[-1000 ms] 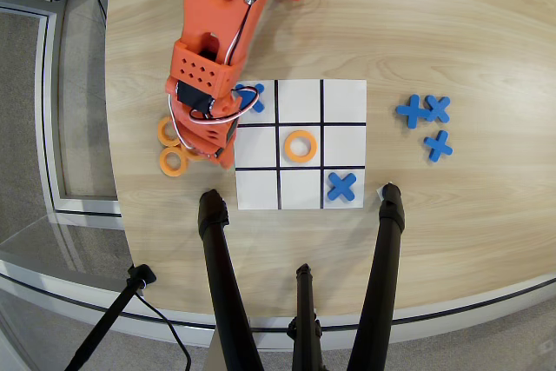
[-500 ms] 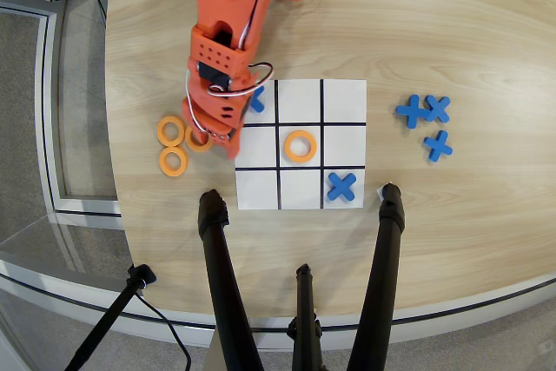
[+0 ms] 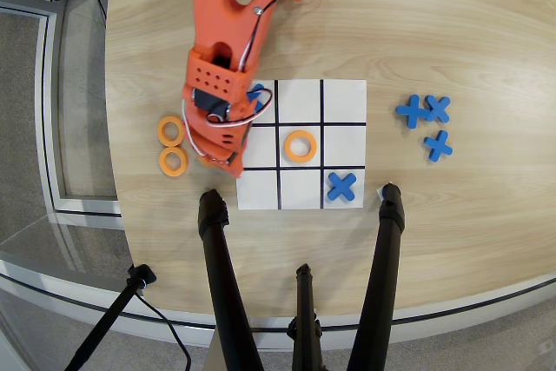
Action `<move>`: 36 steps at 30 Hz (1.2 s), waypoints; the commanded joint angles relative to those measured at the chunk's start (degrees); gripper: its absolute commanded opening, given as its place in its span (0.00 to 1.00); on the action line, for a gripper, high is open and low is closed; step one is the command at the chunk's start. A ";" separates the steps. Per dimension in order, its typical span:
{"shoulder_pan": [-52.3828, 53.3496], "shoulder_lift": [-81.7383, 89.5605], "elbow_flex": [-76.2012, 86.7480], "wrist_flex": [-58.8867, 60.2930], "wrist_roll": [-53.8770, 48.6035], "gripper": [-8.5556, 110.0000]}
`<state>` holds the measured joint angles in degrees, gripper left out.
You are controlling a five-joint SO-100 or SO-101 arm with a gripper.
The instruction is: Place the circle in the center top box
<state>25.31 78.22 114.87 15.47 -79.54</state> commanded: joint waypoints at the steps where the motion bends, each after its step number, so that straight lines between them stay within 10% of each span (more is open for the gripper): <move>1: 1.23 -2.02 -5.01 0.79 -0.09 0.26; 36: 1.93 2.64 -6.06 24.08 0.35 0.13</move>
<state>27.16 78.93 108.28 41.48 -79.63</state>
